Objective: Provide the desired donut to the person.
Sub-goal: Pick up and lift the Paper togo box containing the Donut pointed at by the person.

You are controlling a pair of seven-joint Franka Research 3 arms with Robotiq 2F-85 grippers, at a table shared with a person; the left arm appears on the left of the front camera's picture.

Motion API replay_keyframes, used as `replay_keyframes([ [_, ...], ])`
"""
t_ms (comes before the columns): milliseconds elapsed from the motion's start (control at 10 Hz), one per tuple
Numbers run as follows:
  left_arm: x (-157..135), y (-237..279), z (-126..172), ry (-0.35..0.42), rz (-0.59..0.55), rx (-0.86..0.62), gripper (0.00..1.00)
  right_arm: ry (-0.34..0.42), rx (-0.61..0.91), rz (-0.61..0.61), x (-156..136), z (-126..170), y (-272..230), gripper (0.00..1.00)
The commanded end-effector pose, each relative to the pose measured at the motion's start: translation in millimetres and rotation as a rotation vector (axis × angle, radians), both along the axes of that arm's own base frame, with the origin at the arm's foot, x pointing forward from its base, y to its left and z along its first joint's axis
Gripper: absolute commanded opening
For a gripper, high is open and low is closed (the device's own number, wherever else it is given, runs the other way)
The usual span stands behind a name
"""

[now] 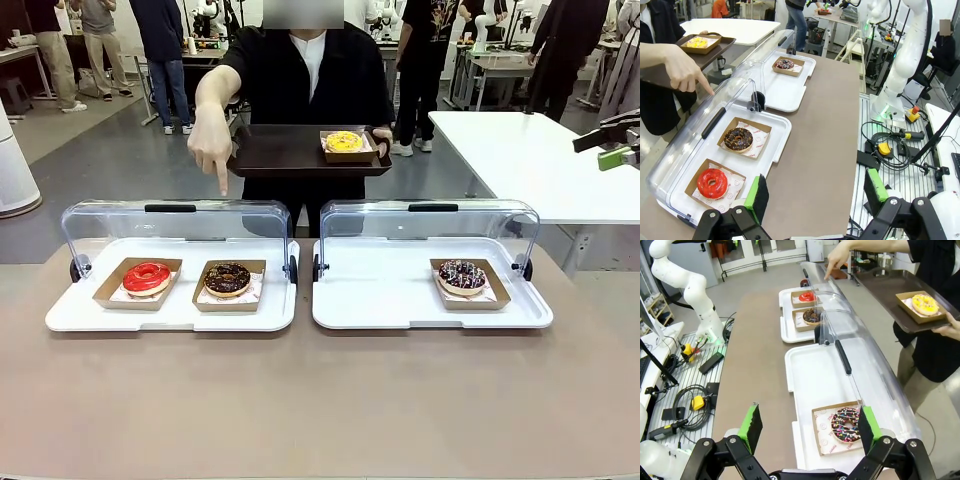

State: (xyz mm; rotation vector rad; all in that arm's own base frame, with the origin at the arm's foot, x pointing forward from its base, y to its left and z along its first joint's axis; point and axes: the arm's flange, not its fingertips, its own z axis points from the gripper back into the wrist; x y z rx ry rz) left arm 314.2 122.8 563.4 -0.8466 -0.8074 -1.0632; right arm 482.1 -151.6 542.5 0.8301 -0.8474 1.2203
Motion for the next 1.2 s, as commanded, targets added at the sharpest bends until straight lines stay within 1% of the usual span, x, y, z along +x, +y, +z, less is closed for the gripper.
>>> replay_keyframes([
  [0,-0.4,0.5,0.2,-0.008,-0.005,-0.009,1.00,-0.002,0.008,-0.002,-0.3,0.8,0.0,1.00],
  [900,0.0,0.0,0.0,0.000,0.000,0.000,1.00,-0.002,0.008,-0.002,-0.3,0.8,0.0,1.00],
  [1000,-2.5,-17.6,18.2,-0.089,-0.033,0.147,1.00,-0.002,0.008,-0.002,-0.3,0.8,0.0,1.00],
  [1100,6.6,-42.7,40.6,-0.110,-0.090,0.285,1.00,-0.002,0.008,-0.002,-0.3,0.8,0.0,1.00],
])
